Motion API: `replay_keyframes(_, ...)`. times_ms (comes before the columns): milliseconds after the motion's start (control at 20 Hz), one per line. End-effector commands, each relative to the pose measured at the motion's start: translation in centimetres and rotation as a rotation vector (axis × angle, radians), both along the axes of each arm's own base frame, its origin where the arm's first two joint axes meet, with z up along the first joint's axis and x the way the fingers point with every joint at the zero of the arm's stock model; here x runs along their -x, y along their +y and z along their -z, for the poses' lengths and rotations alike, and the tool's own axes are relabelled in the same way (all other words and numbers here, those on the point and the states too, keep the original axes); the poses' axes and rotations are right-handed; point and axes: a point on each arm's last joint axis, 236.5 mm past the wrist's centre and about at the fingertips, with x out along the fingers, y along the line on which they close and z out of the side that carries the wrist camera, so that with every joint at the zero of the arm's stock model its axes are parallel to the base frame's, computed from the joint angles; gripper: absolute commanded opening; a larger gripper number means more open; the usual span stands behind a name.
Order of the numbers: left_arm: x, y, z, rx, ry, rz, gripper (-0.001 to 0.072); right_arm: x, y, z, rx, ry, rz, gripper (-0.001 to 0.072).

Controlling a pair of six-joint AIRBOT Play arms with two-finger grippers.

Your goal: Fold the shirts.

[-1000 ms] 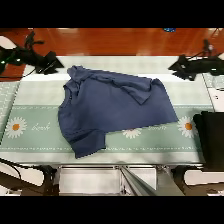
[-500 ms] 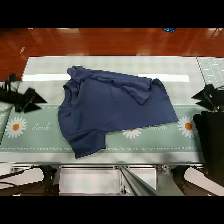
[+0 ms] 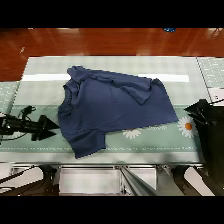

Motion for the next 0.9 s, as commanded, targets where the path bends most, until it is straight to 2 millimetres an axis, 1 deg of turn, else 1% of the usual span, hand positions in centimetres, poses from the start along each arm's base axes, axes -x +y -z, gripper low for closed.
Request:
replay_keyframes(0,1.7,-2.2,1.7,0.0,0.027,0.032,0.0505,0.0,0.4,-0.2,-0.012,-0.014,0.002,0.041)
replay_keyframes(100,1.5,-3.4,2.3,-0.026,0.009,0.076,0.0504,-0.3,0.3,-0.3,-0.014,-0.025,0.012,0.041)
replay_keyframes(150,0.8,-3.8,2.5,-0.043,-0.005,0.075,0.0493,-0.5,0.1,-0.3,-0.01,-0.029,0.02,0.041)
replay_keyframes(200,0.1,-4.3,2.6,-0.051,-0.025,0.068,0.0355,-0.6,0.0,-0.3,-0.006,-0.032,0.028,0.041)
replay_keyframes(250,-0.5,-4.7,2.6,-0.055,-0.043,0.067,0.0083,-0.7,-0.3,-0.2,0.002,-0.029,0.044,0.041)
replay_keyframes(300,-0.9,-4.9,2.5,-0.06,-0.058,0.075,0.0028,-0.6,-0.9,0.1,0.017,-0.015,0.065,0.041)
replay_keyframes(400,-1.1,-5.0,2.4,-0.062,-0.072,0.09,0.0028,0.4,-1.9,1.8,0.032,0.076,0.111,0.0411)
replay_keyframes(600,-1.1,-5.1,2.3,-0.061,-0.071,0.092,0.0027,1.9,-0.2,5.8,-0.059,0.179,0.092,0.041)
replay_keyframes(700,-1.0,-5.1,2.3,-0.059,-0.071,0.092,0.0028,1.8,0.3,6.6,-0.097,0.196,0.078,0.0411)
replay_keyframes(850,-1.0,-5.1,2.3,-0.06,-0.071,0.092,0.0028,1.4,0.2,8.1,-0.122,0.222,0.104,0.0411)
